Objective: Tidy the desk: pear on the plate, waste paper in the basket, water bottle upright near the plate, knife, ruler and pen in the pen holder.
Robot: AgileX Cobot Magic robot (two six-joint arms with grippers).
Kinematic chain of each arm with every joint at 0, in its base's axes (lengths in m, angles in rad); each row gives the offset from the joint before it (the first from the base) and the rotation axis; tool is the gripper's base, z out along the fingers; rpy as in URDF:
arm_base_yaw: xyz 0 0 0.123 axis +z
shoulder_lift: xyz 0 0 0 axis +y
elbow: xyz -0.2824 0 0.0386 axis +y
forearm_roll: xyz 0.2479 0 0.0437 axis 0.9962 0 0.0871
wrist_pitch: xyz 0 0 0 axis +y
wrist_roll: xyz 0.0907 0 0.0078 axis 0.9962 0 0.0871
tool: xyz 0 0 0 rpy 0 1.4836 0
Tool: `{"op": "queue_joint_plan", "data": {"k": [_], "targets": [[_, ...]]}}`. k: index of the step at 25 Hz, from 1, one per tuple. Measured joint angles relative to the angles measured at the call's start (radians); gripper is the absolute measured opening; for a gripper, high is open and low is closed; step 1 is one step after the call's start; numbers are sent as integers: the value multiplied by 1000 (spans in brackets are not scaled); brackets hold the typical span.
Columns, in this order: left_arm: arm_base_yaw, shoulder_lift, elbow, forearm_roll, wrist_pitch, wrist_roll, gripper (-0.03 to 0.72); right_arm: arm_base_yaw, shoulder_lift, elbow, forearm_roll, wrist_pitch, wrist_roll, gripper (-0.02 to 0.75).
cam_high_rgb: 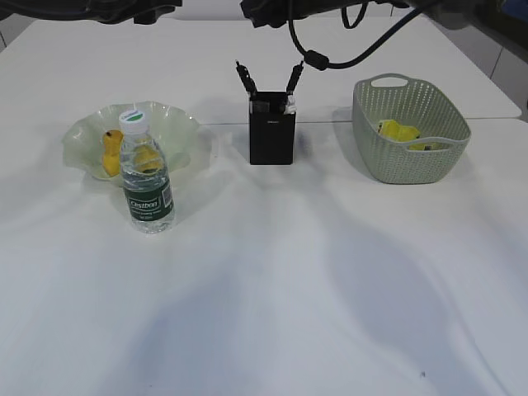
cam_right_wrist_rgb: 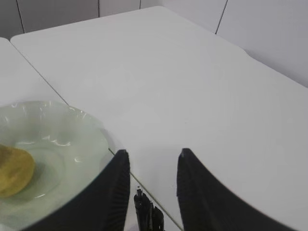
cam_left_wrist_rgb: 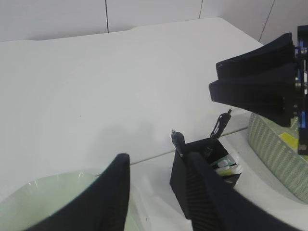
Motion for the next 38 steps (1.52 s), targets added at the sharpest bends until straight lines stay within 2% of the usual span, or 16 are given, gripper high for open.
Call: {"op": "queue_joint_plan", "data": {"k": [7, 11, 17, 23, 38], "targets": [[0, 0, 0, 0, 0, 0, 276, 44, -4, 0, -243, 7, 193, 253], [0, 1, 0, 0, 0, 0, 276, 61, -4, 0, -432, 18, 363, 252], [0, 3, 0, 0, 0, 0, 276, 62, -4, 0, -582, 35, 532, 253], [0, 3, 0, 0, 6, 0, 276, 63, -4, 0, -837, 123, 842, 253], [0, 3, 0, 0, 10, 0, 276, 58, -6, 0, -1002, 418, 1167, 253]]}}
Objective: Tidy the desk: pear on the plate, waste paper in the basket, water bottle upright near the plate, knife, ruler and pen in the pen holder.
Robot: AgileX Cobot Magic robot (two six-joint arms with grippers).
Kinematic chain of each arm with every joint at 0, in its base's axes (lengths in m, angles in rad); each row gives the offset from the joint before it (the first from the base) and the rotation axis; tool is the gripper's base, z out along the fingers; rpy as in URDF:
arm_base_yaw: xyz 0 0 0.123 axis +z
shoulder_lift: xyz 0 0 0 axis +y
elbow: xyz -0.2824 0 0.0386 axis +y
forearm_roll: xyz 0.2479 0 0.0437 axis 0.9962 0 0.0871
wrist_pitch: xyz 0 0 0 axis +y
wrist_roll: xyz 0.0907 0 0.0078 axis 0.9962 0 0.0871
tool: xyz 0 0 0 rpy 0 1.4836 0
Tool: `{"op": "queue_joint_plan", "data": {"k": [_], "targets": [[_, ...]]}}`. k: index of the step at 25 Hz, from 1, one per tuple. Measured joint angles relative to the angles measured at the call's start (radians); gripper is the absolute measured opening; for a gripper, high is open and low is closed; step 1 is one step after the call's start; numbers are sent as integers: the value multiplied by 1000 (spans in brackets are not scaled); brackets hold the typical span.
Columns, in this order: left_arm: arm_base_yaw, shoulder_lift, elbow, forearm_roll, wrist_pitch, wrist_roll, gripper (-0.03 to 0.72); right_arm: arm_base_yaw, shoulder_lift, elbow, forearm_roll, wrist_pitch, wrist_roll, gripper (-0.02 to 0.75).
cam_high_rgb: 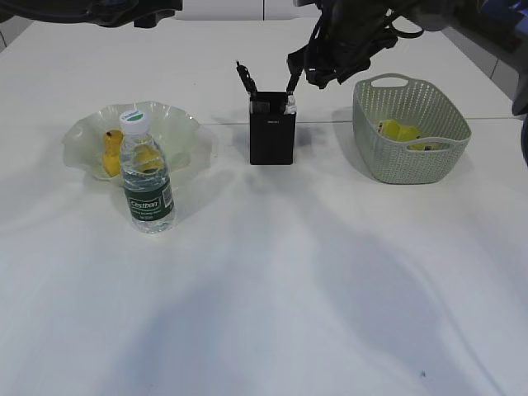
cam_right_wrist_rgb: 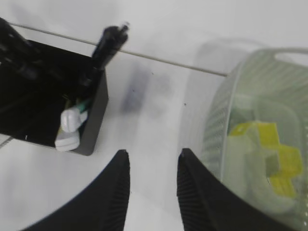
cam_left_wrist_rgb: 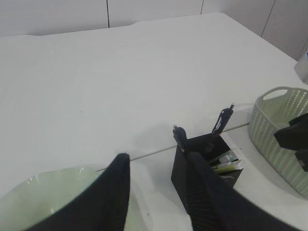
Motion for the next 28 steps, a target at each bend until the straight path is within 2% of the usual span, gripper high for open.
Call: {"op": "queue_joint_plan", "data": {"k": [3, 7, 17, 22, 28], "targets": [[0, 0, 0, 0, 0, 0, 276, -10, -12, 0, -28, 66, 92, 253], [0, 0, 0, 0, 4, 0, 276, -23, -35, 0, -41, 98, 116, 244], [0, 0, 0, 47, 17, 0, 276, -24, -90, 0, -28, 154, 76, 140], [0, -2, 0, 108, 22, 0, 276, -24, -104, 0, 11, 190, 62, 94], [0, -74, 0, 186, 64, 0, 276, -24, -117, 0, 48, 192, 28, 84]]}}
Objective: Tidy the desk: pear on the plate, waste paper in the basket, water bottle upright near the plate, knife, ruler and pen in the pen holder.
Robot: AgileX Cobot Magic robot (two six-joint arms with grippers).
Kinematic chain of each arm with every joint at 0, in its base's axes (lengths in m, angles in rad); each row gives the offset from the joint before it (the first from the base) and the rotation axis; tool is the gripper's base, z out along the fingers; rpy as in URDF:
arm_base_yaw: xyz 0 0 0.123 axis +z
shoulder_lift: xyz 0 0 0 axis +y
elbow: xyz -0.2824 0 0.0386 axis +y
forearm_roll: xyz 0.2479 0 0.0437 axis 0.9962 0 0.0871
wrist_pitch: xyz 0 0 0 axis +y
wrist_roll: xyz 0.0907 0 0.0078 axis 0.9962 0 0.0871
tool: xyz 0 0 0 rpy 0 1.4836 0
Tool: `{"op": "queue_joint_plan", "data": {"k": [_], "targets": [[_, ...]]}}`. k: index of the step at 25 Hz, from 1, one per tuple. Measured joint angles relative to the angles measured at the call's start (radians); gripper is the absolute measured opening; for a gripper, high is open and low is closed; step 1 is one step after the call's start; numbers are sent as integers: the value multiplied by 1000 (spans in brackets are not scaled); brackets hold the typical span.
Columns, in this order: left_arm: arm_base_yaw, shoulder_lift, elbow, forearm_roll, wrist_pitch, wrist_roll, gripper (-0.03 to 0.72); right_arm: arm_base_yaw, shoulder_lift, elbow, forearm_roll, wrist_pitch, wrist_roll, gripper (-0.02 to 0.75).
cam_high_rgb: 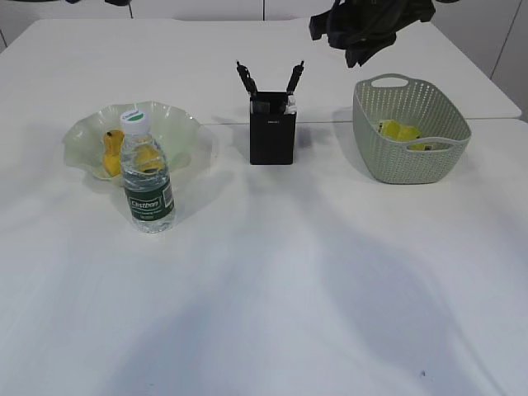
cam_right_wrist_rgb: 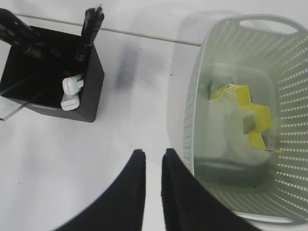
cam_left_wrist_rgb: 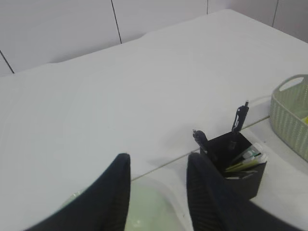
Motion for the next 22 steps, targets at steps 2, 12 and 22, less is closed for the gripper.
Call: {"op": "queue_joint_plan", "data": {"k": [2, 12, 22], "targets": [[0, -28, 0, 30, 28, 0, 276, 0, -8, 0, 2, 0, -6, 83], [0, -111, 0, 98, 101, 0, 276, 0, -115, 0, 24, 2, -27, 82], [0, -220, 134, 111, 56, 0, 276, 0, -266, 8, 67, 9, -51, 82]]}}
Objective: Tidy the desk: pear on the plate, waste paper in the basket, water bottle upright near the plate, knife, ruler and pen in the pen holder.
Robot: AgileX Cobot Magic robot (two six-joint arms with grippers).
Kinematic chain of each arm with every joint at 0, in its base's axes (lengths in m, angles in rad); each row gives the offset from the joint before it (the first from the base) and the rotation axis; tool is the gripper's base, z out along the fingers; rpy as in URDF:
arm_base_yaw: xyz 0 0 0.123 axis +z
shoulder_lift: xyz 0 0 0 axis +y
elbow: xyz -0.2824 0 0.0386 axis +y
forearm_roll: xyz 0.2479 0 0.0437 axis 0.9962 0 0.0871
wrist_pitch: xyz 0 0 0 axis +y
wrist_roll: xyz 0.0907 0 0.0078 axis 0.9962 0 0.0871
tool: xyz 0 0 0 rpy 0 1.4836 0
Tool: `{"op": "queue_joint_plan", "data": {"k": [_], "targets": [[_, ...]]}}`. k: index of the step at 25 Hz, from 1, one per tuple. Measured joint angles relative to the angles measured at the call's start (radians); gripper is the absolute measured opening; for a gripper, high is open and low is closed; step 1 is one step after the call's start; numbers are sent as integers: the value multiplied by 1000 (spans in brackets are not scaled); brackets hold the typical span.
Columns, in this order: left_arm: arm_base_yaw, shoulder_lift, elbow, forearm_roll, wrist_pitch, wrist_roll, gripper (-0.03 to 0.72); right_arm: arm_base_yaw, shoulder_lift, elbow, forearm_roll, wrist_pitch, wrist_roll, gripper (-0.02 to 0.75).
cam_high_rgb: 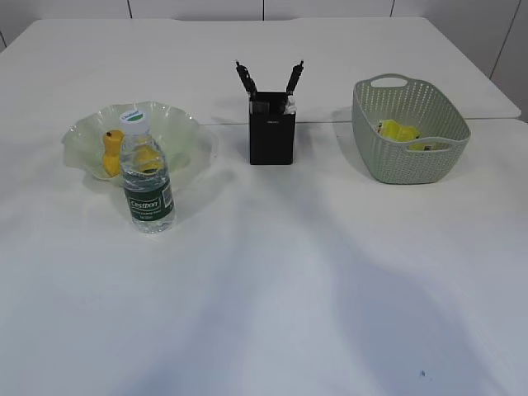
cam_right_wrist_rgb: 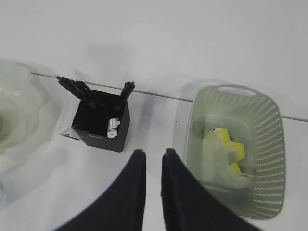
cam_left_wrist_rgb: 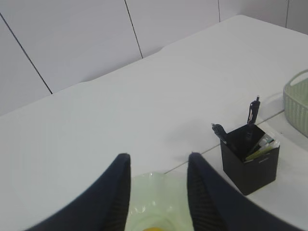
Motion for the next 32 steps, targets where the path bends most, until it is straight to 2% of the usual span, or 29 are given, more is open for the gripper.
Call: {"op": "queue_joint_plan", "data": {"k": [4, 7, 12, 21, 27, 32], "targets": [[22, -88, 94, 0, -51, 0, 276, 0, -76, 65, 17, 1, -1, 82], [76, -165, 155, -18, -81, 0, 276, 0, -145, 163, 9, 1, -1, 82], [164, -289, 232, -68, -89, 0, 276, 0, -318, 431, 4, 1, -1, 82], [172, -512, 339, -74, -72, 0, 276, 0, -661, 888, 48, 1, -9, 82], [172, -649, 419, -74, -8, 0, 276, 0, -835, 1102, -51, -15, -48, 82], [172, -763, 478, -78, 88, 0, 276, 0, -891, 1165, -123, -63, -57, 82]]}}
